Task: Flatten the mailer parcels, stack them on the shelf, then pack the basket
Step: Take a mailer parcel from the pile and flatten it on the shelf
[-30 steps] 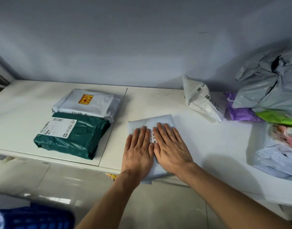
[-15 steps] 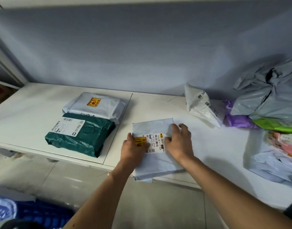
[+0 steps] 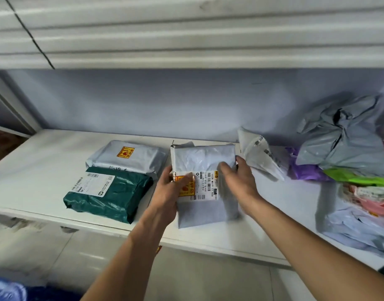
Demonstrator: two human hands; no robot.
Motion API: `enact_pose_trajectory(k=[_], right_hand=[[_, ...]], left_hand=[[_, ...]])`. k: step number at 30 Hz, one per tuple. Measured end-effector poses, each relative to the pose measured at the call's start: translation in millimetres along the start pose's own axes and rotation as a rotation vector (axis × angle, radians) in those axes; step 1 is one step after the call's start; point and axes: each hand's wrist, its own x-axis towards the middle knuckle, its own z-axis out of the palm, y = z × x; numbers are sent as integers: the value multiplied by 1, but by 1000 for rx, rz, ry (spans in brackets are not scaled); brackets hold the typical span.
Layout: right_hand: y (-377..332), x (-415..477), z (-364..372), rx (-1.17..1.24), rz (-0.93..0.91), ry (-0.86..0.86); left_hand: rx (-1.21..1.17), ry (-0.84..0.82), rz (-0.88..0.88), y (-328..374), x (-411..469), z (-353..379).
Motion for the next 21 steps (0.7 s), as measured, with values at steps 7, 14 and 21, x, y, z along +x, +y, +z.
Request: enact_pose_trajectory(k=[7, 14, 21], right_hand=[[-26, -5, -12, 59, -140, 83], [-72, -32, 13, -697, -917, 288], [-82, -47, 56, -913, -936, -208]], left_hand=[[307, -161, 150, 14, -10, -10], [537, -143, 278, 7, -19, -16], [667, -90, 362, -15, -29, -31]])
